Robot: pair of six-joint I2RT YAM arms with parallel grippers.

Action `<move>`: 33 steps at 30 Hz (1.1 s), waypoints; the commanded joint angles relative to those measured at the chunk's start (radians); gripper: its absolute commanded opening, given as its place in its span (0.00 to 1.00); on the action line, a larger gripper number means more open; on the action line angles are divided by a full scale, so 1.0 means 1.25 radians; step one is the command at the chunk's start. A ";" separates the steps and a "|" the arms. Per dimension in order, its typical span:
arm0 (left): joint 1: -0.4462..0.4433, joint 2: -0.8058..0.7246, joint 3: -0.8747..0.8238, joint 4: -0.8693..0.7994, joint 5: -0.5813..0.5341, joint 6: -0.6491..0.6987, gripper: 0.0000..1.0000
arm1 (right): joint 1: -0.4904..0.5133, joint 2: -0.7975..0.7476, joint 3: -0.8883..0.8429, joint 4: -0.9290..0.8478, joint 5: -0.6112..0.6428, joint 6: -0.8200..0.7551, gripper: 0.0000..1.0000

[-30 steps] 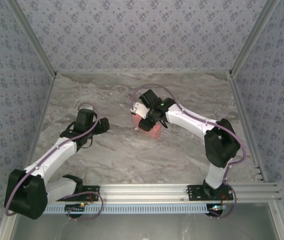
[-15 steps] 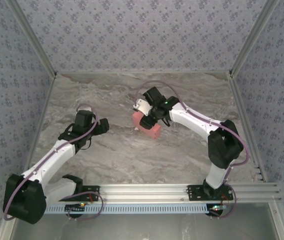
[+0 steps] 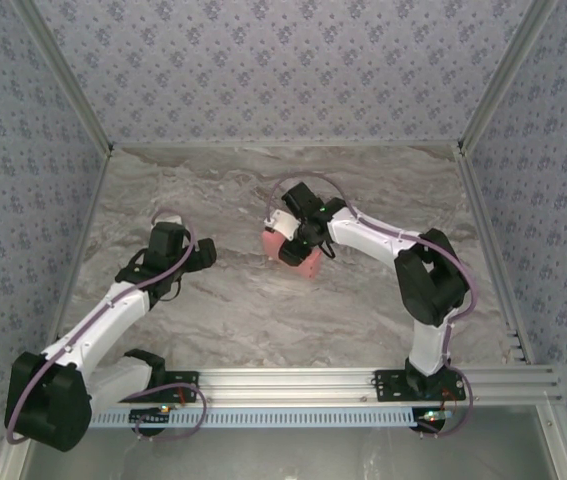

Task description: Fold the paper box

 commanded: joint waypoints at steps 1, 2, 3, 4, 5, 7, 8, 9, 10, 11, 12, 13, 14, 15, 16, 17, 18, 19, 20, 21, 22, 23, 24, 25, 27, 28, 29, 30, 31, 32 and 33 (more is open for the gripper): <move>0.006 -0.021 -0.010 -0.004 -0.027 0.011 0.97 | 0.023 -0.012 -0.022 0.022 0.080 -0.140 0.49; 0.006 -0.021 -0.012 0.000 -0.031 0.008 0.98 | 0.036 -0.017 -0.033 0.035 0.127 -0.178 0.49; 0.009 -0.021 -0.012 0.001 -0.031 -0.003 0.99 | 0.052 -0.024 -0.047 0.054 0.175 -0.234 0.49; 0.017 -0.022 -0.011 0.002 -0.012 -0.010 0.99 | 0.068 -0.032 -0.070 0.083 0.224 -0.290 0.50; 0.026 -0.022 -0.009 0.002 0.008 -0.014 0.99 | 0.083 -0.039 -0.094 0.111 0.254 -0.347 0.50; 0.040 -0.025 -0.009 0.011 0.028 -0.022 0.99 | 0.110 -0.052 -0.139 0.176 0.302 -0.442 0.51; 0.046 -0.024 -0.011 0.016 0.031 -0.022 0.99 | 0.123 -0.054 -0.177 0.202 0.322 -0.462 0.52; 0.052 -0.024 -0.011 0.020 0.030 -0.022 0.99 | 0.135 -0.054 -0.187 0.218 0.343 -0.464 0.54; 0.061 -0.022 -0.009 0.018 0.033 -0.023 0.99 | 0.146 -0.054 -0.195 0.217 0.349 -0.453 0.57; 0.070 -0.021 -0.003 0.011 0.045 -0.016 0.99 | 0.154 -0.056 -0.192 0.190 0.333 -0.435 0.58; 0.073 -0.021 0.003 0.001 0.049 -0.008 0.99 | 0.161 -0.061 -0.197 0.183 0.319 -0.412 0.59; 0.074 -0.022 0.008 -0.010 0.046 0.005 0.99 | 0.170 -0.070 -0.202 0.174 0.312 -0.388 0.85; 0.074 -0.024 0.012 -0.018 0.038 0.014 0.99 | 0.178 -0.083 -0.207 0.162 0.306 -0.368 1.00; 0.074 -0.028 0.014 -0.026 0.023 0.017 0.99 | 0.186 -0.099 -0.212 0.152 0.297 -0.349 1.00; 0.074 -0.032 0.016 -0.029 0.007 0.024 0.99 | 0.192 -0.125 -0.218 0.136 0.279 -0.324 1.00; 0.074 -0.038 0.017 -0.027 0.003 0.042 0.99 | 0.200 -0.155 -0.228 0.122 0.259 -0.301 1.00; 0.074 -0.043 0.017 -0.024 0.002 0.061 0.99 | 0.207 -0.186 -0.237 0.110 0.243 -0.285 1.00; 0.074 -0.049 0.017 -0.021 -0.004 0.082 0.99 | 0.216 -0.222 -0.251 0.099 0.229 -0.269 1.00; 0.074 -0.057 0.015 -0.017 -0.022 0.097 0.99 | 0.224 -0.262 -0.264 0.087 0.204 -0.256 1.00; 0.074 -0.062 0.011 -0.015 -0.053 0.100 0.99 | 0.227 -0.295 -0.273 0.072 0.164 -0.246 1.00; 0.074 -0.069 0.002 -0.007 -0.085 0.103 0.99 | 0.226 -0.332 -0.282 0.049 0.104 -0.231 1.00; 0.074 -0.076 -0.012 0.011 -0.102 0.120 0.99 | 0.223 -0.373 -0.288 0.031 0.047 -0.221 1.00; 0.074 -0.084 -0.023 0.034 -0.106 0.144 0.99 | 0.219 -0.408 -0.296 0.024 0.006 -0.223 1.00; 0.074 -0.093 -0.033 0.054 -0.106 0.181 0.99 | 0.211 -0.453 -0.312 0.031 -0.034 -0.207 1.00; 0.074 -0.118 -0.054 0.088 -0.099 0.248 0.99 | 0.178 -0.551 -0.365 0.113 -0.045 -0.151 1.00; 0.074 -0.135 -0.071 0.114 -0.104 0.269 0.99 | 0.151 -0.618 -0.404 0.178 -0.037 -0.121 1.00; 0.074 -0.156 -0.094 0.147 -0.116 0.283 0.99 | 0.117 -0.678 -0.444 0.248 -0.024 -0.090 1.00; 0.074 -0.173 -0.119 0.185 -0.113 0.305 0.99 | 0.083 -0.730 -0.480 0.312 -0.010 -0.061 1.00; 0.074 -0.193 -0.150 0.234 -0.078 0.366 0.99 | 0.034 -0.784 -0.518 0.382 0.001 -0.013 1.00; 0.074 -0.210 -0.187 0.282 -0.024 0.441 0.99 | -0.024 -0.829 -0.553 0.435 0.015 0.042 1.00; 0.074 -0.219 -0.223 0.330 0.010 0.505 0.99 | -0.075 -0.859 -0.581 0.463 0.032 0.091 1.00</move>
